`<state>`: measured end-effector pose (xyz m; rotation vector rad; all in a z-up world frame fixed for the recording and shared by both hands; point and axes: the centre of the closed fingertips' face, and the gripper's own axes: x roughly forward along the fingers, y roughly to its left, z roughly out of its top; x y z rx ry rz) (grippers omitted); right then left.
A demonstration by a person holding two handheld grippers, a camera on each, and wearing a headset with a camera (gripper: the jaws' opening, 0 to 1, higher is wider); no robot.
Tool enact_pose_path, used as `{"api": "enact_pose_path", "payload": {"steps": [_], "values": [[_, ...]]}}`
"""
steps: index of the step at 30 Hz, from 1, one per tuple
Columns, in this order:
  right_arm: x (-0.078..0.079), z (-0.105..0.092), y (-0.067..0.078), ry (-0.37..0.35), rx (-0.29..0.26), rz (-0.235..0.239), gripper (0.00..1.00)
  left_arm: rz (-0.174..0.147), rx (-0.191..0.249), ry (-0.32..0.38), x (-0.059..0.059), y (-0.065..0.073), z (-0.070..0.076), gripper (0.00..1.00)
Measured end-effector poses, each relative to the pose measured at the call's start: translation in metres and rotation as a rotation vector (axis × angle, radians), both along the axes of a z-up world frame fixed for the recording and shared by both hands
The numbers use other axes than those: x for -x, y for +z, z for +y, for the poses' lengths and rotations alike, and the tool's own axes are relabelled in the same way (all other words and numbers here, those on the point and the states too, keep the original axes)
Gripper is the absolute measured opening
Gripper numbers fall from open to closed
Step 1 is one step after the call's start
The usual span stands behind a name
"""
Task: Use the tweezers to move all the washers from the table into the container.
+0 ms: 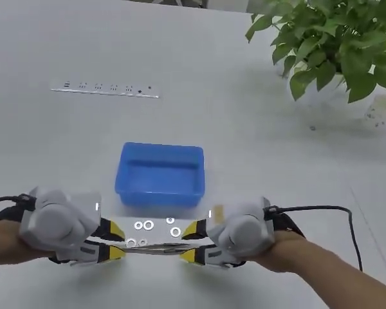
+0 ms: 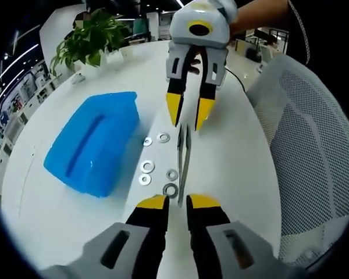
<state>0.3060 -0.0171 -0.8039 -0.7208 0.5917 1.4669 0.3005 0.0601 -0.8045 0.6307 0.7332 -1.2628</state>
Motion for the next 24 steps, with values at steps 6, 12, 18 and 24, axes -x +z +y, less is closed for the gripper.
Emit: {"api": "enact_pose_path", "payload": {"steps": [6,12,18,24], "values": [[-0.001,0.004,-0.005,0.003,0.008,0.009,0.16,0.014,-0.014,-0.008,0.001,-0.006,0.001,0.13],[-0.002,0.005,-0.010,0.009,0.021,0.012,0.15,0.024,-0.020,-0.010,0.000,-0.010,0.001,0.10],[-0.003,0.006,-0.011,0.018,0.024,0.012,0.13,0.023,-0.015,-0.013,-0.002,-0.010,0.000,0.08],[-0.003,0.007,-0.011,0.026,0.026,0.007,0.11,0.013,-0.015,-0.024,-0.003,-0.010,0.000,0.06]]}}
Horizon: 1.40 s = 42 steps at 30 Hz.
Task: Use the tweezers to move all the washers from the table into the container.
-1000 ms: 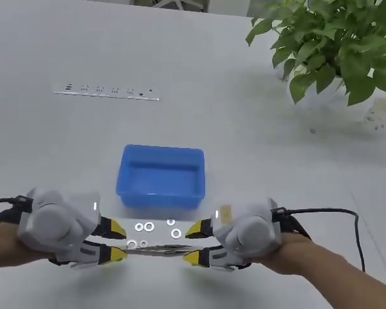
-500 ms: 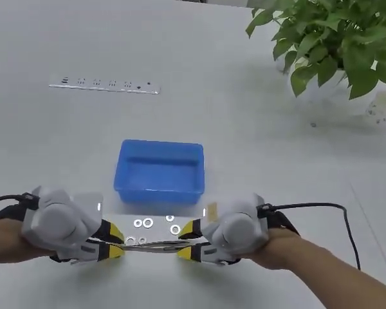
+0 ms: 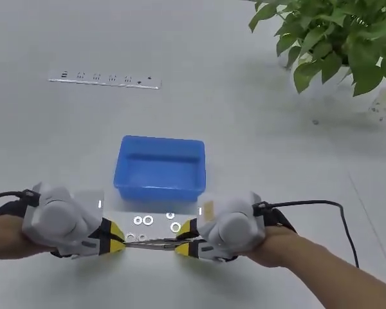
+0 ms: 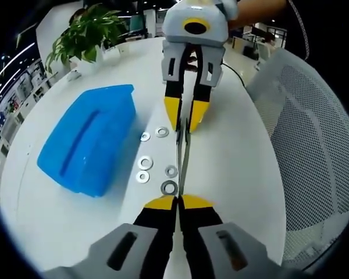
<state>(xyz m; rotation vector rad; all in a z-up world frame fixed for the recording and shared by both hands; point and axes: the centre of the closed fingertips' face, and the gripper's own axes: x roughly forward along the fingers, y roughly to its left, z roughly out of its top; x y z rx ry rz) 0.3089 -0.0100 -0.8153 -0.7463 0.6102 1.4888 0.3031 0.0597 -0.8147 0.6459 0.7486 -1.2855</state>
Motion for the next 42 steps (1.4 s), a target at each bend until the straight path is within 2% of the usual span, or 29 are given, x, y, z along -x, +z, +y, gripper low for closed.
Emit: {"api": "enact_pose_path", "payload": {"steps": [9,12,22,27,42], "values": [[0.001,0.000,0.000,0.007,0.008,-0.006,0.11,-0.021,-0.006,-0.021,0.001,0.002,0.000,0.05],[0.001,-0.001,0.000,0.009,0.012,-0.006,0.11,-0.019,-0.002,-0.023,0.003,0.004,-0.001,0.05],[0.006,0.001,0.005,0.022,0.012,-0.015,0.12,-0.039,0.001,-0.038,0.007,0.026,-0.004,0.05],[0.007,0.003,0.007,0.029,0.009,-0.025,0.14,-0.065,-0.004,-0.052,0.007,0.036,-0.007,0.05],[0.008,0.009,0.011,0.053,0.002,-0.040,0.15,-0.086,0.014,-0.088,0.013,0.064,-0.021,0.05]]}}
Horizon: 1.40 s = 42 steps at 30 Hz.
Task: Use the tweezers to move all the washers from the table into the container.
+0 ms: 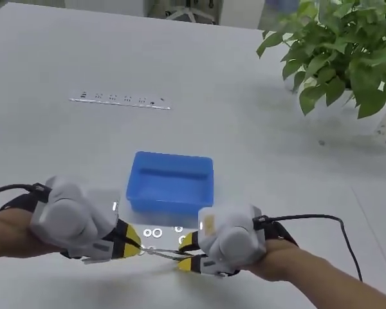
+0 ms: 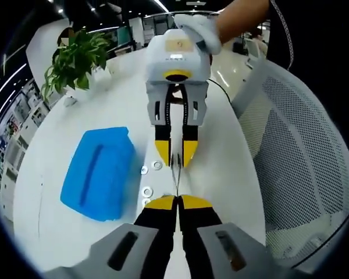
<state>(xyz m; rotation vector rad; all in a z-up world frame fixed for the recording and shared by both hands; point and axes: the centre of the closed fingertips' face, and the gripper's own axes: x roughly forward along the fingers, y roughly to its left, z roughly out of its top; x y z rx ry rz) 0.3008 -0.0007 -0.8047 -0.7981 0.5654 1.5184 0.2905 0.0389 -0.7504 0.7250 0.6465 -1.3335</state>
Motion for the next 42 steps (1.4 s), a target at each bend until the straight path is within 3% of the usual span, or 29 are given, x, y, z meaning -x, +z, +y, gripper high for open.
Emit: {"api": "enact_pose_path", "payload": {"steps": [19,32,42], "values": [[0.000,-0.001,0.004,0.000,-0.007,-0.010,0.11,-0.018,0.068,-0.019,-0.003,0.027,-0.024,0.05],[-0.002,0.005,0.021,-0.026,-0.041,-0.017,0.11,-0.057,0.107,-0.038,-0.005,0.056,-0.036,0.05],[0.008,0.012,0.021,-0.029,-0.058,0.005,0.11,-0.047,0.117,-0.066,0.001,0.059,-0.046,0.05]]}}
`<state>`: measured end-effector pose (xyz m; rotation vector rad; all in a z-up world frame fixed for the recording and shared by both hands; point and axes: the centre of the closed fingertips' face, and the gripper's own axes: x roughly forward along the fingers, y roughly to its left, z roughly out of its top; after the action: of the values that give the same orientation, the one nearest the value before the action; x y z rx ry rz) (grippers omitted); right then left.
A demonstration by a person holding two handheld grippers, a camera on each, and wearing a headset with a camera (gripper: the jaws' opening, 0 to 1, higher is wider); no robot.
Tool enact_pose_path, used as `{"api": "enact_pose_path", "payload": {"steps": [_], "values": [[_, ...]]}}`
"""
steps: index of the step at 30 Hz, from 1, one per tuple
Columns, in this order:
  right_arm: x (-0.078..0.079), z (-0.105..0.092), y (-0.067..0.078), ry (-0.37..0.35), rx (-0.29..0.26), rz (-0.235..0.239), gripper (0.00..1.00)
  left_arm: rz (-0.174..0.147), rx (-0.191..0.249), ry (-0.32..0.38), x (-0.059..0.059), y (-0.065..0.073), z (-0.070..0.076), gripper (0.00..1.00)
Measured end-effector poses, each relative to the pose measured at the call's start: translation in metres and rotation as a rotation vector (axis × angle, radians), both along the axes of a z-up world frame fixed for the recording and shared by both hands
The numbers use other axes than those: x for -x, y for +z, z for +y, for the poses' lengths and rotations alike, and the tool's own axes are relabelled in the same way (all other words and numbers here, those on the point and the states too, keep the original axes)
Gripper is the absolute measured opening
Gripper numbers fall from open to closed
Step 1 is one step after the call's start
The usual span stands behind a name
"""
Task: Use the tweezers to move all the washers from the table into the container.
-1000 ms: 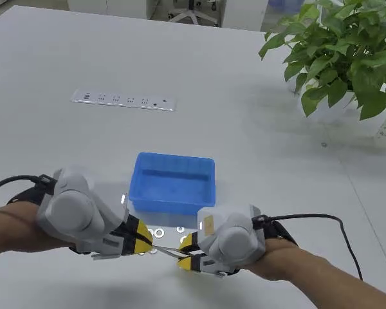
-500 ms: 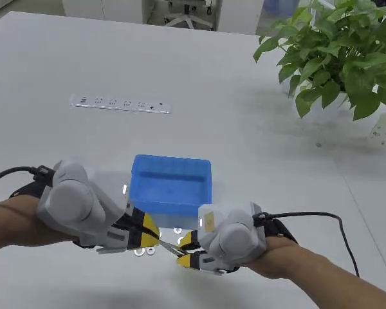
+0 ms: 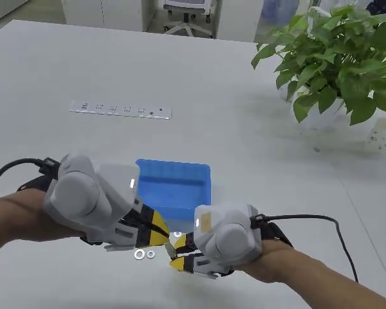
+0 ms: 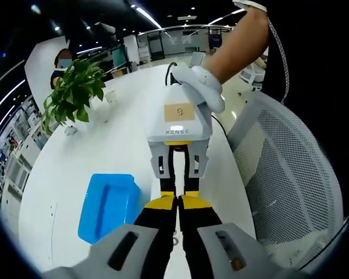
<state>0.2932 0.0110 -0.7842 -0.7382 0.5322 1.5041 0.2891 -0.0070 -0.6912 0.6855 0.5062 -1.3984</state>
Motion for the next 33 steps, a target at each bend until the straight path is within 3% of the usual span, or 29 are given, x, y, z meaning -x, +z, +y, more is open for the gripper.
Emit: {"api": "enact_pose_path", "payload": {"steps": [7,12,25,33], "values": [[0.008,-0.005,-0.009,0.014,0.025,0.011,0.11,0.024,-0.006,-0.016,0.006,-0.009,-0.004,0.05],[0.007,-0.007,-0.008,-0.001,0.011,0.020,0.11,0.045,0.022,-0.020,0.006,-0.007,-0.010,0.06],[0.007,-0.009,-0.008,-0.012,-0.002,0.030,0.11,0.057,-0.023,-0.065,0.007,-0.028,-0.015,0.06],[0.007,-0.009,-0.008,-0.010,0.001,0.025,0.12,0.047,-0.028,-0.072,0.006,-0.027,-0.013,0.06]]}}
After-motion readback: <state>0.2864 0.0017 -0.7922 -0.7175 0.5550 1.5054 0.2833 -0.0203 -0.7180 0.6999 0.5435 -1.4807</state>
